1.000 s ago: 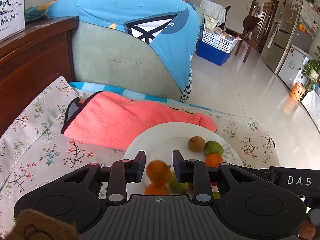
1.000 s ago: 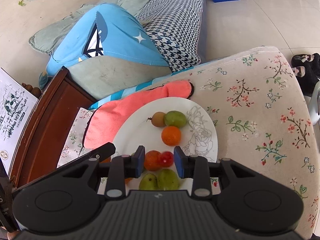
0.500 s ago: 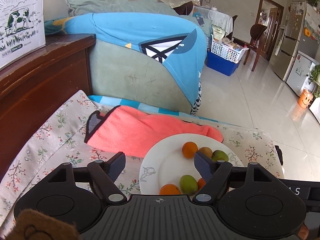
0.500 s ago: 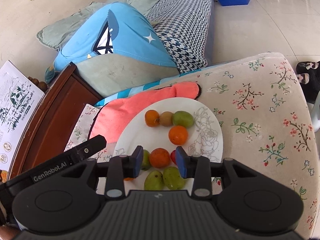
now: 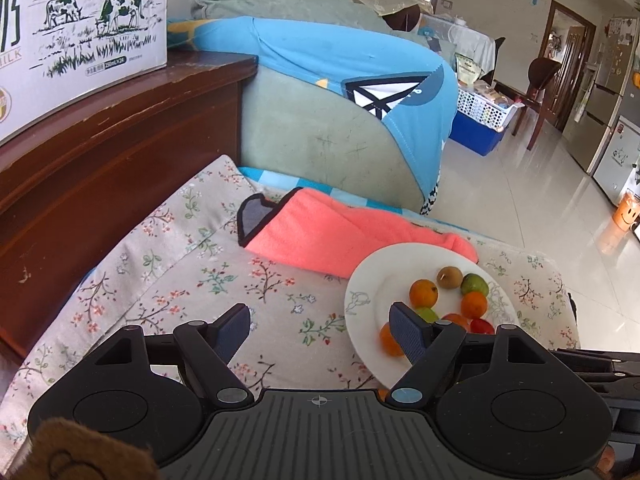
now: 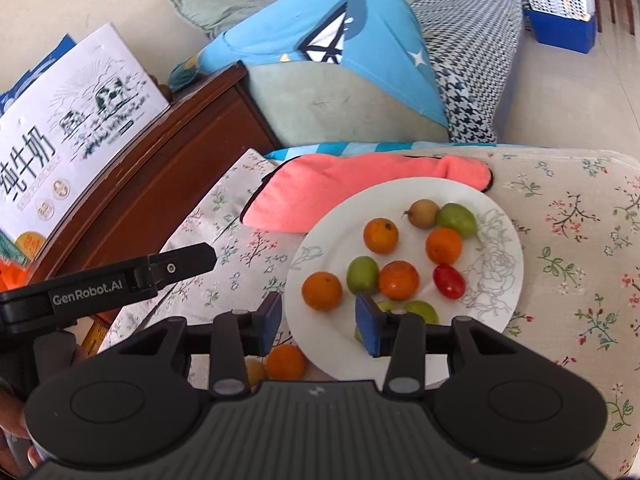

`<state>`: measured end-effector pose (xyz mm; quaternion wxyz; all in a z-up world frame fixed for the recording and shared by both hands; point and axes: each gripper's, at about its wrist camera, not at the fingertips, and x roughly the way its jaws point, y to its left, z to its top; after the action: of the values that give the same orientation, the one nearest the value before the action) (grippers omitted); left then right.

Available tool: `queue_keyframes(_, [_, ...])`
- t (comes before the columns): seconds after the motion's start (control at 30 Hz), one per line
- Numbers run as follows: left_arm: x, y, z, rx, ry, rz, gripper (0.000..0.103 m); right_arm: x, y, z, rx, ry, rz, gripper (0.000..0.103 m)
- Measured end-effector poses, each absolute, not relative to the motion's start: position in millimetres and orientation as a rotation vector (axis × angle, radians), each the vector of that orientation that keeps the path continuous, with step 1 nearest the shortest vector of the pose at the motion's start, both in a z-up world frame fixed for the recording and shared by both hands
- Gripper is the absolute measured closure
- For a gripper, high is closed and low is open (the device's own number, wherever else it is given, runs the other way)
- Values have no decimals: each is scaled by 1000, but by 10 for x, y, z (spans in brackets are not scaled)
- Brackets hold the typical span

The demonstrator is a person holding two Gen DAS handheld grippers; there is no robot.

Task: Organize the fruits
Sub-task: 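Withdraw both open tools from the plate back to the fruit pile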

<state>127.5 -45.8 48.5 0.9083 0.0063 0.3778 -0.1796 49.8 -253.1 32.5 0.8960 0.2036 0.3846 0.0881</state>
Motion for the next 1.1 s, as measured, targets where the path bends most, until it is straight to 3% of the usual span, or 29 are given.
queue_keyframes(0.67, [863, 40, 148, 51, 845, -325, 25, 410, -2013, -21, 324, 926, 287, 64])
queue_keyframes(0.93, [902, 207, 90, 13, 879, -306, 14, 468, -1919, -79, 294, 926, 278, 66])
queue_keyframes(1.1, [882, 196, 84, 38, 867, -306, 13, 459, -1884, -108, 280, 943, 295, 73])
